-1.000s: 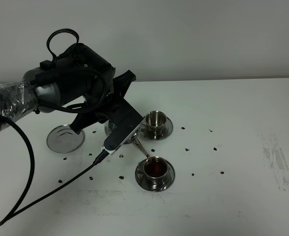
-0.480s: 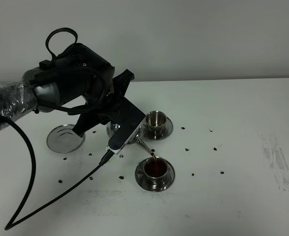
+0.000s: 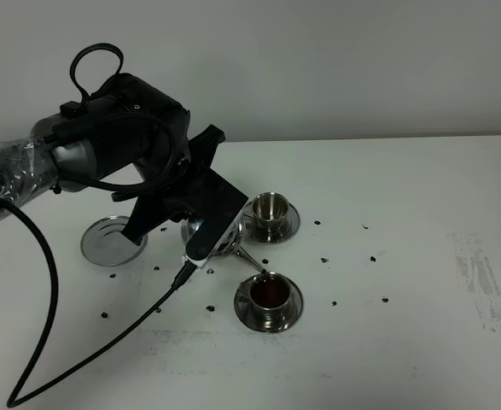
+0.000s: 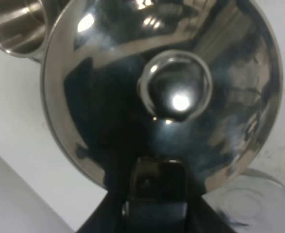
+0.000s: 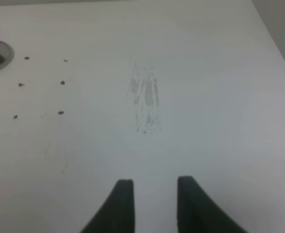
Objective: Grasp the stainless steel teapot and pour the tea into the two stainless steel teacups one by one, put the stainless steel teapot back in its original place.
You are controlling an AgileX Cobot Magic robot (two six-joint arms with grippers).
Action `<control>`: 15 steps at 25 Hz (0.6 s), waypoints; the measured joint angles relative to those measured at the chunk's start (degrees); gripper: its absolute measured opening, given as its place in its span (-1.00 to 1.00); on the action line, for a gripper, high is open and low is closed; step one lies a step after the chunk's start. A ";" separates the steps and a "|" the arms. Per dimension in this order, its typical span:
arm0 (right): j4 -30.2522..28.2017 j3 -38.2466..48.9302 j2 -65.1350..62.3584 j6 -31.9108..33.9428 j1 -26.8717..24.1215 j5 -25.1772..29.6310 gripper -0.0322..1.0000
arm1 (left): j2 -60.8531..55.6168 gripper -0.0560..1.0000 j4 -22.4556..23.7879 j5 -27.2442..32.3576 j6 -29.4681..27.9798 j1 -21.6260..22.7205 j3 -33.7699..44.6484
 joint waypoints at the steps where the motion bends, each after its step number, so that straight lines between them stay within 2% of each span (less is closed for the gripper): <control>1: 0.00 0.00 0.00 0.00 0.00 0.00 -0.53 | 0.00 -0.48 -0.33 0.18 0.00 0.08 0.00; 6: 0.00 0.00 0.00 0.00 0.00 0.00 -0.53 | 0.00 -0.48 -1.88 0.56 -0.63 0.76 0.00; 10: 0.00 0.00 0.00 0.00 0.00 0.00 -0.53 | -0.51 -0.48 -4.95 1.33 -1.13 1.82 0.00; 15: 0.00 0.00 0.00 0.00 0.00 0.00 -0.53 | -3.80 -0.48 -8.67 2.48 -4.90 3.24 0.00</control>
